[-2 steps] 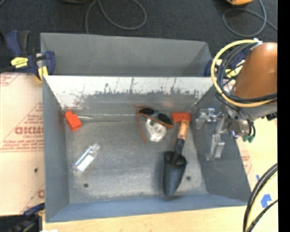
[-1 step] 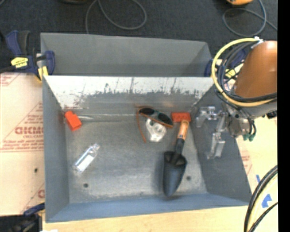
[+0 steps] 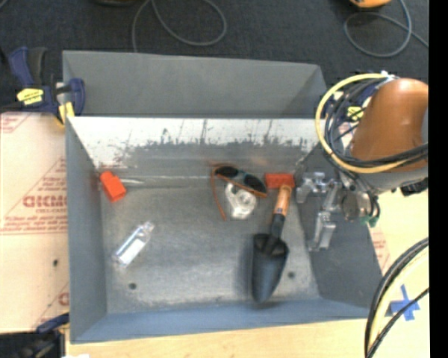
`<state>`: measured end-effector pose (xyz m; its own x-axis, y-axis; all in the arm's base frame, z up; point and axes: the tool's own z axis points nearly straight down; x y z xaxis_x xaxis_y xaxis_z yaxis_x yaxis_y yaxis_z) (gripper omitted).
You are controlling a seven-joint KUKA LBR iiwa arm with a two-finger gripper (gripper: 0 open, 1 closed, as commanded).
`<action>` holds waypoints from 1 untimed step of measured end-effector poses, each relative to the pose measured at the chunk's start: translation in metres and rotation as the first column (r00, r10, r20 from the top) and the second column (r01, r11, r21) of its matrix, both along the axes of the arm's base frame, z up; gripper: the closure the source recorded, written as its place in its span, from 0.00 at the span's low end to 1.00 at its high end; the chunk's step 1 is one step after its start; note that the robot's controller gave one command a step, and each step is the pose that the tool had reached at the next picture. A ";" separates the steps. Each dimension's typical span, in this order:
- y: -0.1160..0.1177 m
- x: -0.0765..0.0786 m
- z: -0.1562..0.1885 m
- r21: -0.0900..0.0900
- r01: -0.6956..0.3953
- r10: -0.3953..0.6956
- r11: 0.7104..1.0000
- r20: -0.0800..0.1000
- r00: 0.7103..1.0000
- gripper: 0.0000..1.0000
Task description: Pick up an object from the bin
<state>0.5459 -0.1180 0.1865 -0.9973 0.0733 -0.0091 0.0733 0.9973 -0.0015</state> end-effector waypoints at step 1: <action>0.014 0.000 -0.060 0.001 0.102 -0.102 0.995 0.001 0.995 0.00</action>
Offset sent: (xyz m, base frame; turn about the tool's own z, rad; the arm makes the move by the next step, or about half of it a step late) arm -0.0232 0.0290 -0.1151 -0.3548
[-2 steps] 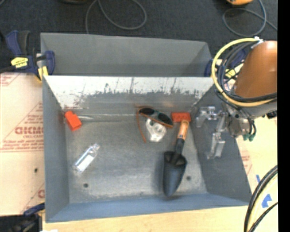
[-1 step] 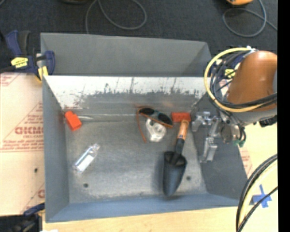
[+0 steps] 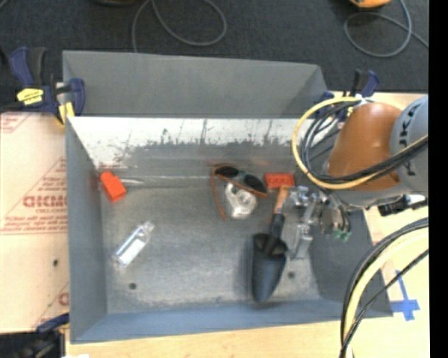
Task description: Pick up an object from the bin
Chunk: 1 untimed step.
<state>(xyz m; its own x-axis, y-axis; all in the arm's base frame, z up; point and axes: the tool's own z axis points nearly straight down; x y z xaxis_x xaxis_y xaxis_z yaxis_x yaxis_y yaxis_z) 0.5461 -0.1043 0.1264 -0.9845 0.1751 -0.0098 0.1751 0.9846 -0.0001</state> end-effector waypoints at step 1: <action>0.006 -0.008 -0.029 -0.002 -0.060 0.060 0.998 -0.001 0.998 0.00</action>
Offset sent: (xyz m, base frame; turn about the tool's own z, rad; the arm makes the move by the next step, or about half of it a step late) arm -0.0400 0.0687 -0.0555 -0.2724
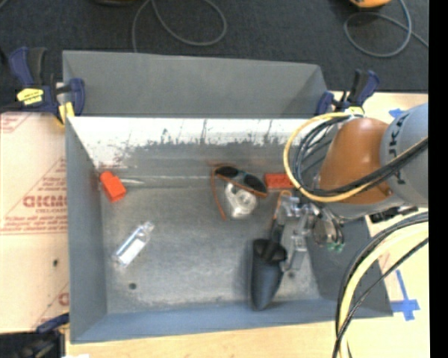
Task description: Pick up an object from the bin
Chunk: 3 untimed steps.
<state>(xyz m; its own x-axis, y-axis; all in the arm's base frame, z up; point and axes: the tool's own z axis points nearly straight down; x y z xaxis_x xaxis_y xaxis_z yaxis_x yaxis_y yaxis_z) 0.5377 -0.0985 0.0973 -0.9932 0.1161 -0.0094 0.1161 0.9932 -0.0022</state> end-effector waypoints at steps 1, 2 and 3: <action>0.063 -0.027 -0.023 -0.004 -0.211 0.211 0.978 0.017 0.977 1.00; 0.063 -0.027 -0.023 -0.004 -0.212 0.212 0.977 0.017 0.977 1.00; 0.059 -0.025 0.110 -0.008 -0.267 0.267 0.964 0.019 0.963 1.00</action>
Offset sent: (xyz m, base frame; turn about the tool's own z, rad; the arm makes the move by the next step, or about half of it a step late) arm 0.0000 0.0000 0.0000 0.0000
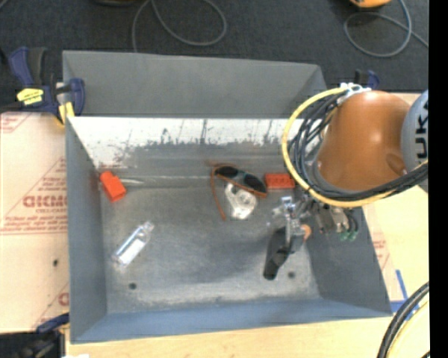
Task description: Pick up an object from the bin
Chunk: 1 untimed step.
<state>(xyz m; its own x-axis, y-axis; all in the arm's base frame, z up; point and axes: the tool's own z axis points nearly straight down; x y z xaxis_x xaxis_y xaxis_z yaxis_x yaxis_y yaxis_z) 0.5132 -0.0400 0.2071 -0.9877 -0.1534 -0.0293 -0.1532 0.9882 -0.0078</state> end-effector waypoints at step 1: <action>0.000 0.000 0.000 0.000 -0.002 0.002 1.000 -0.001 1.000 1.00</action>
Offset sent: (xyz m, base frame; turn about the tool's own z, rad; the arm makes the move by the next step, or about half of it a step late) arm 0.0000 0.0000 0.0000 0.0000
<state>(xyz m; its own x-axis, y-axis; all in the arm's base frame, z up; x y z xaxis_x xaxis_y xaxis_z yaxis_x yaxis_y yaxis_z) 0.5128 -0.0400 0.2067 -0.9875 -0.1550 -0.0281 -0.1549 0.9879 -0.0078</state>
